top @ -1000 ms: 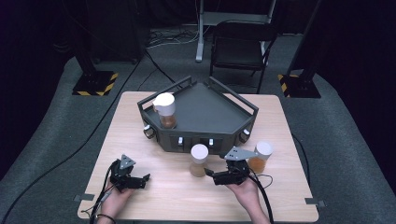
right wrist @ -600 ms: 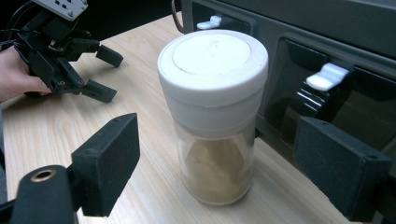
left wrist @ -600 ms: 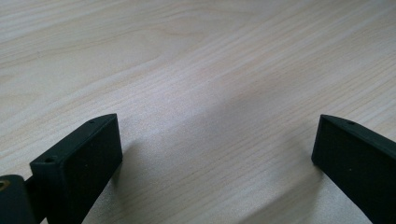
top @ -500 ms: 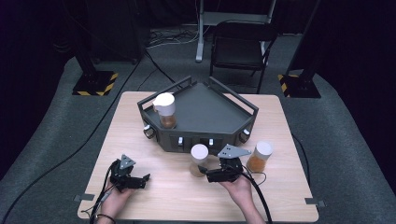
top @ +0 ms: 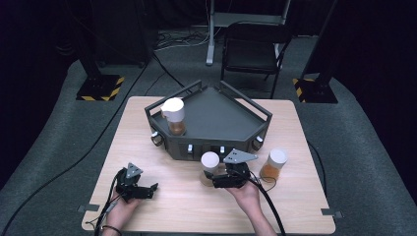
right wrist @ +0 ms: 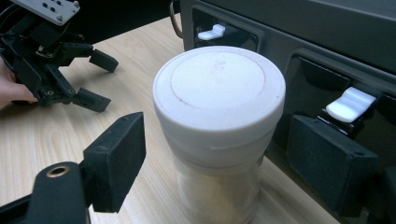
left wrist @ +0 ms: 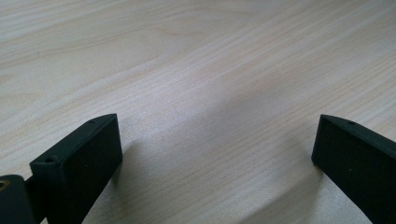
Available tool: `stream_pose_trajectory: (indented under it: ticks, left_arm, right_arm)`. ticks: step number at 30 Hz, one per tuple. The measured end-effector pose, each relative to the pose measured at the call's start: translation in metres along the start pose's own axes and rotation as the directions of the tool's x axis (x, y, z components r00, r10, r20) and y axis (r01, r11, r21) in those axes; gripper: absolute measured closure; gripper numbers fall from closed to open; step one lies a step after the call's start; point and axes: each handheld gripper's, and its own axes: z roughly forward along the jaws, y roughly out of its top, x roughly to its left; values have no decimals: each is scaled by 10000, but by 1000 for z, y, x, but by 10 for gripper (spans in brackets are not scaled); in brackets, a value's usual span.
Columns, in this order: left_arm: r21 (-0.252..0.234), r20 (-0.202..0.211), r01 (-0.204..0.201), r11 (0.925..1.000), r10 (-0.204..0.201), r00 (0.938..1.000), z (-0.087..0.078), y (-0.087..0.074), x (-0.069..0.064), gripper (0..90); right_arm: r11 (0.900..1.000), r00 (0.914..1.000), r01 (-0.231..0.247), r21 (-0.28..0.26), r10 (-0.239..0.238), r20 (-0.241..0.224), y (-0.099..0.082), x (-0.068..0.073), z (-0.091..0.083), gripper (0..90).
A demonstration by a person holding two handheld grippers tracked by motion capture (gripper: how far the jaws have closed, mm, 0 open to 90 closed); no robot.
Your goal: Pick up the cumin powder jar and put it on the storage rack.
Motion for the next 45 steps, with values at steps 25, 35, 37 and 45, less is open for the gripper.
stream_pose_trajectory:
  ticks: [25, 35, 37, 45]
  left_arm:
    - [2, 5, -1, 10000, 1, 10000, 0, 0, 0, 12]
    - [-1, 5, -1, 10000, 1, 10000, 0, 0, 0, 11]
    - [0, 2, -8, 10000, 8, 10000, 0, 0, 0, 11]
    - [-2, 3, -5, 10000, 5, 10000, 0, 0, 0, 11]
  right_arm:
    - [9999, 9999, -7, 154, 5, 164, 6, 5, 12, 330]
    - [10000, 10000, 44, -13, -44, 16, 15, 5, -2, 330]
    - [10000, 10000, 59, 3, -59, -5, 18, 4, -4, 330]
    - [9997, 9997, 223, 85, -224, 13, 29, 4, -10, 330]
